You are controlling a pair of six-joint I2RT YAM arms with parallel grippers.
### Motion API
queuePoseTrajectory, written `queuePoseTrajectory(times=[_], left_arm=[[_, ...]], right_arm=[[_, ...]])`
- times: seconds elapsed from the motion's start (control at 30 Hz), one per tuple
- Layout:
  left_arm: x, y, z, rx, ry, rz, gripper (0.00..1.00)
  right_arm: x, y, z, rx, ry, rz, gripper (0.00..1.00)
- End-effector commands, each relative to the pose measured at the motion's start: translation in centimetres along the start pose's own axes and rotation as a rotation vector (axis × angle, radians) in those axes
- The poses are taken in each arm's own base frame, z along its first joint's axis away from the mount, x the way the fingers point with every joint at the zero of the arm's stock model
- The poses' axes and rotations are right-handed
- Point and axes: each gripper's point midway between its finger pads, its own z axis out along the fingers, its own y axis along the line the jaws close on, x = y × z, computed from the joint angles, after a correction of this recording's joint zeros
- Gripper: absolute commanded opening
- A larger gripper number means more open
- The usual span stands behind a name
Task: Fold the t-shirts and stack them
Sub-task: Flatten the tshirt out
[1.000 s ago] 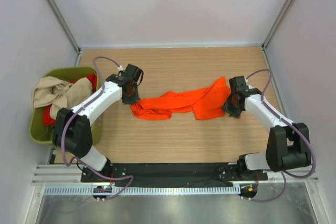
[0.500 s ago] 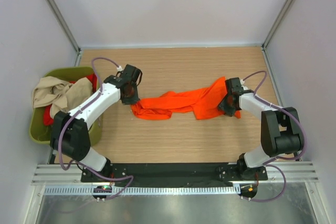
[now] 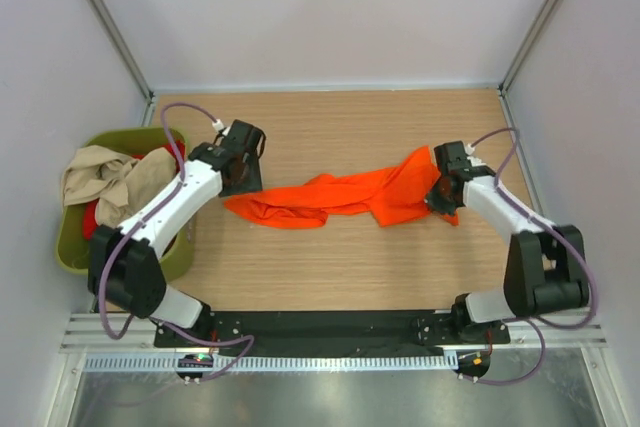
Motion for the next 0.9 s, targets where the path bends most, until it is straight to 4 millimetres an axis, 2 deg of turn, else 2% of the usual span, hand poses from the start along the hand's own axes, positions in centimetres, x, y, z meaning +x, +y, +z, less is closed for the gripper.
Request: queuePoseTrajectory(times=[0.0,0.1,0.17,0.2,0.37,0.43,0.47,0.53,0.57,0.7,0.87], left_arm=[[-2.7,-0.5,-4.6,0.117,-0.124,-0.071,0.56],[-0.5,-1.6,-4.5,0.201,-0.073,-0.092,0.57],[0.2,-2.7,-5.0,0.288,-0.068,-0.119,0.57],[1.6,-2.7,-4.3,0.297,-0.04,-0.122,0.57],[3.3,-4.0,-3.7,0.37,0.015,-0.216,0.61],[2.8,-4.8,-3.2,0.398,-0.004,-0.282,0.61],[2.9,-6.0,-3.7,0.466,0.01,-0.318,0.62],[2.0,-7.7,-3.6,0.548,0.005,-0.459,0.62],[1.7,-7.9,-3.3,0.545,0.004,-0.493,0.62],[0.4,-6.9,-1.8,0.431,-0.014,-0.659,0.62],[0.4,-6.2,-0.3,0.349,-0.002,-0.845,0.59]], right_arm=[[-4.1,-0.3,-6.4,-0.027,-0.164,-0.006,0.01],[-5.1,-1.2,-8.5,-0.02,-0.207,0.002,0.01],[-6.0,-1.7,-9.7,-0.01,-0.234,0.009,0.01],[-6.4,-1.8,-10.2,-0.009,-0.25,0.013,0.01],[-9.1,-3.9,-13.2,0.033,-0.345,0.058,0.01],[-9.8,-4.9,-13.8,0.056,-0.371,0.062,0.01],[-10.0,-5.4,-14.3,0.064,-0.396,0.066,0.01],[-9.6,-5.4,-14.3,0.041,-0.399,0.064,0.01],[-8.8,-5.0,-14.2,0.004,-0.378,0.06,0.01],[-7.7,-4.4,-14.1,-0.065,-0.349,0.062,0.01],[-6.9,-3.5,-14.2,-0.14,-0.34,0.056,0.01]])
